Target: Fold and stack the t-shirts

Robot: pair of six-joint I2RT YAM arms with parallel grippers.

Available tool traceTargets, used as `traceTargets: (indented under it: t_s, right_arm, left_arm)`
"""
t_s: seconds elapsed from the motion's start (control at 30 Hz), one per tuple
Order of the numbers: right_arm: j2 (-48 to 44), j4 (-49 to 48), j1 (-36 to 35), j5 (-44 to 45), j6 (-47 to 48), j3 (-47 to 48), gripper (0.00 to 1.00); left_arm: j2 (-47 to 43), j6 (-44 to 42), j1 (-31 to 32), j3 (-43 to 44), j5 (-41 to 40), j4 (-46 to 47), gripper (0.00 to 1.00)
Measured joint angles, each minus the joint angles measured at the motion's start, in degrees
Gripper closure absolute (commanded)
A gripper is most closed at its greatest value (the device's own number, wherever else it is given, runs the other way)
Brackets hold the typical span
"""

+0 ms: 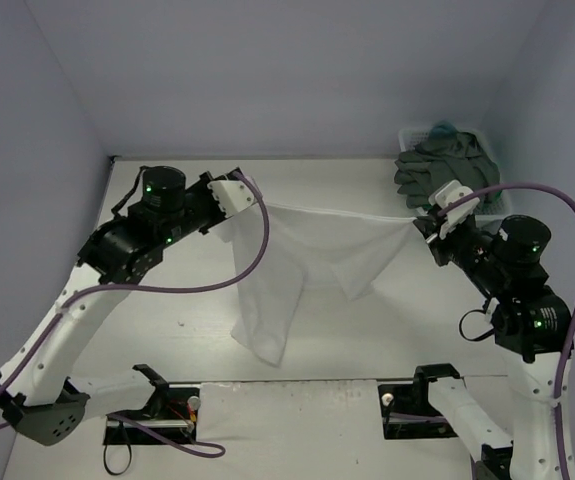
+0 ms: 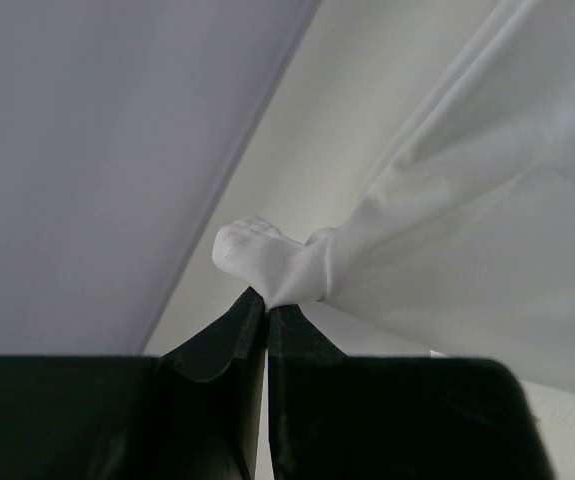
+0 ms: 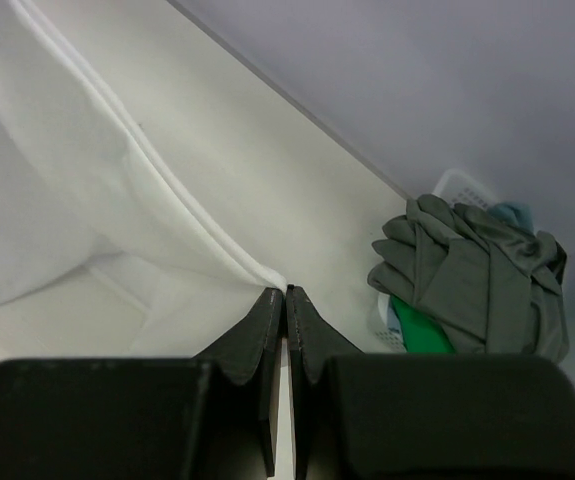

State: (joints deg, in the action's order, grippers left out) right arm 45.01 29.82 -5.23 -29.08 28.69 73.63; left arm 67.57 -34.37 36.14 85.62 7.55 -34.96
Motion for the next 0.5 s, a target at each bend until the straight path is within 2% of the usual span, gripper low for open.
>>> traceTargets:
  t_s: [0.3, 0.5]
  right_arm:
    - [-2.58, 0.31, 2.71, -7.67, -3.28, 3.28, 1.0]
    - [-2.93, 0.24, 3.02, -10.56, -4.31, 7.06, 1.0]
  left_arm:
    - [-8.96, -4.98, -1.44, 10.6, -3.8, -1.88, 1.0]
    - [-14.36, -6.12, -1.44, 19.28, -3.98, -2.89, 0.96]
